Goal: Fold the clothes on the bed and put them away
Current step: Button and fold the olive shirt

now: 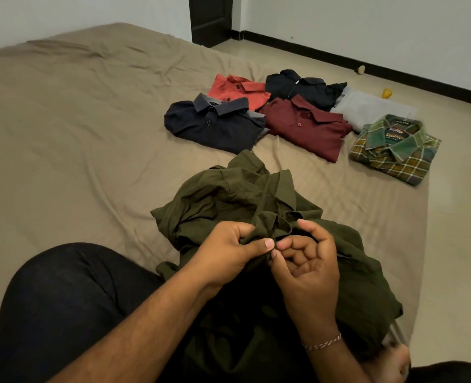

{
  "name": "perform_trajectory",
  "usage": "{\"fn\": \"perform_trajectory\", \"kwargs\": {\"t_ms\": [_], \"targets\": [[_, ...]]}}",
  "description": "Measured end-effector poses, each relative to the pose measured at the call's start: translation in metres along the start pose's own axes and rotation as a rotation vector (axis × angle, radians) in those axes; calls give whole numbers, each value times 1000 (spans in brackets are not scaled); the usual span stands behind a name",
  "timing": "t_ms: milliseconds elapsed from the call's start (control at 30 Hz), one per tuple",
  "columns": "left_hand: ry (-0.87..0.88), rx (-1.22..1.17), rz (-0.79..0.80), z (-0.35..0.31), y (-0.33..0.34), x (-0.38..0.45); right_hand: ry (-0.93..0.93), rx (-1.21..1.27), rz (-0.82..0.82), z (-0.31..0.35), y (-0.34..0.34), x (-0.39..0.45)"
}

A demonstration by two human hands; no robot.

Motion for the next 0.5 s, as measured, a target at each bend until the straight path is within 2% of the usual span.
{"fn": "perform_trajectory", "kwargs": {"t_ms": [233,500], "targets": [[-6,12,11,1,1,1,-68,-153,-46,1,1,-4],[62,275,35,-1,6,4,30,-137,-53,-10,-3,-2]]}}
Point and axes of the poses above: each hand's wrist, its own x-axis towards the middle knuckle, its own y-axis out of the palm, z = x × y, the point moved 10 cm from there along x, towards the middle knuckle, and after that the axes turned 8 degrees about -x, right-handed, at the moved point
